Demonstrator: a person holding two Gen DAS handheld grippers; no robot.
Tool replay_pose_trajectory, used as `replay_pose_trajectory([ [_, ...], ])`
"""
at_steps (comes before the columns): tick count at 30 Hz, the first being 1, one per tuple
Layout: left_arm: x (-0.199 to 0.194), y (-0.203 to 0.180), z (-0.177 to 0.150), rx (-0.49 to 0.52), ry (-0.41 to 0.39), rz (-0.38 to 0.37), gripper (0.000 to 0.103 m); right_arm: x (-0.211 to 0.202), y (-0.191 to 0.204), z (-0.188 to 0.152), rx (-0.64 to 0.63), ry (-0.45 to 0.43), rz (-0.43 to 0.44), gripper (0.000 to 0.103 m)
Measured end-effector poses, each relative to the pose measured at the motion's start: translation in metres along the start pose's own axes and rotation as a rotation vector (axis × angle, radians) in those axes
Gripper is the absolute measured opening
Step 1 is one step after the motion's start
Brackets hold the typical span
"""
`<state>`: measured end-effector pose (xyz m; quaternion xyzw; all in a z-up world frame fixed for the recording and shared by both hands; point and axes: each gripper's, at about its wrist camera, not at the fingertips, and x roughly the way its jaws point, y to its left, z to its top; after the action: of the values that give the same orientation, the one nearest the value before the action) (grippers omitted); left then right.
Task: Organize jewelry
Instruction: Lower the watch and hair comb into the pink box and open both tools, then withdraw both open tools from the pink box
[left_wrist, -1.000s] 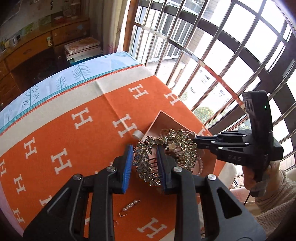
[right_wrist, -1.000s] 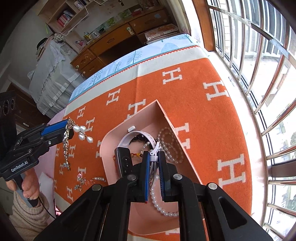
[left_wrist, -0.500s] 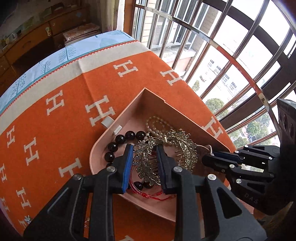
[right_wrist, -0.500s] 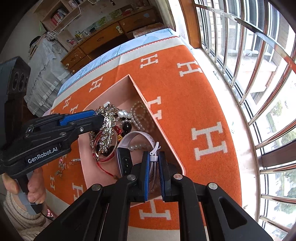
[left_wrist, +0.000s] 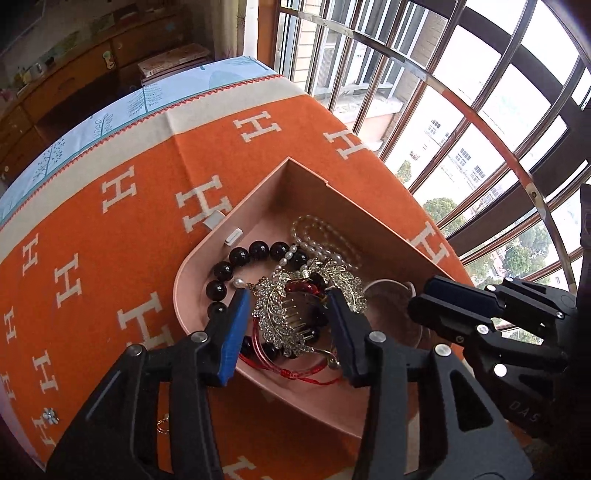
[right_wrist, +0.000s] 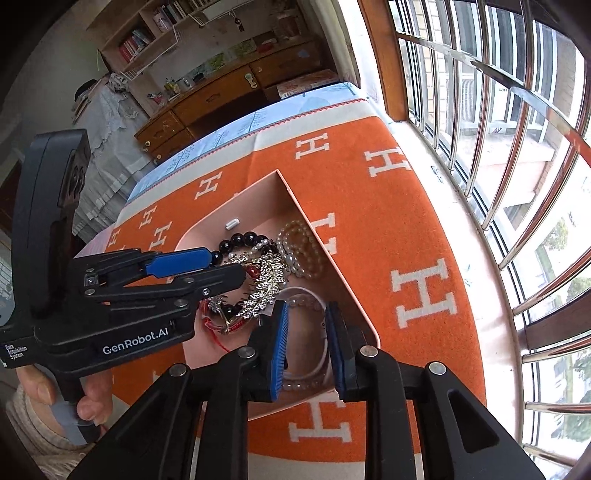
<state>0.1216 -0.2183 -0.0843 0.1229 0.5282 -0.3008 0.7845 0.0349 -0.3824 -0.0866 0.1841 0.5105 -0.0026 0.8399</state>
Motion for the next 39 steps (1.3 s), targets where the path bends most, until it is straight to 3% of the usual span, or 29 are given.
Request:
replay_pose_trajectory([
  [10,-0.079,0.007,-0.020,-0.018,-0.157,0.050,0.042,-0.035,0.021,-0.007,0.004,-0.099,0.049,0.021],
  [17,-0.146,0.044,-0.049,-0.114,-0.269,0.097,0.052,-0.055,0.062,-0.007,-0.026,-0.158,0.094,0.032],
  [21,-0.175,0.073,-0.077,-0.182,-0.318,0.157,0.054,-0.061,0.098,-0.013,-0.094,-0.168,0.121,0.032],
  [32,-0.188,0.150,-0.155,-0.366,-0.291,0.221,0.055,-0.038,0.188,-0.045,-0.296,-0.101,0.146,0.035],
  [39,-0.163,0.172,-0.185,-0.414,-0.221,0.222,0.055,0.006,0.205,-0.052,-0.439,-0.021,0.134,0.035],
])
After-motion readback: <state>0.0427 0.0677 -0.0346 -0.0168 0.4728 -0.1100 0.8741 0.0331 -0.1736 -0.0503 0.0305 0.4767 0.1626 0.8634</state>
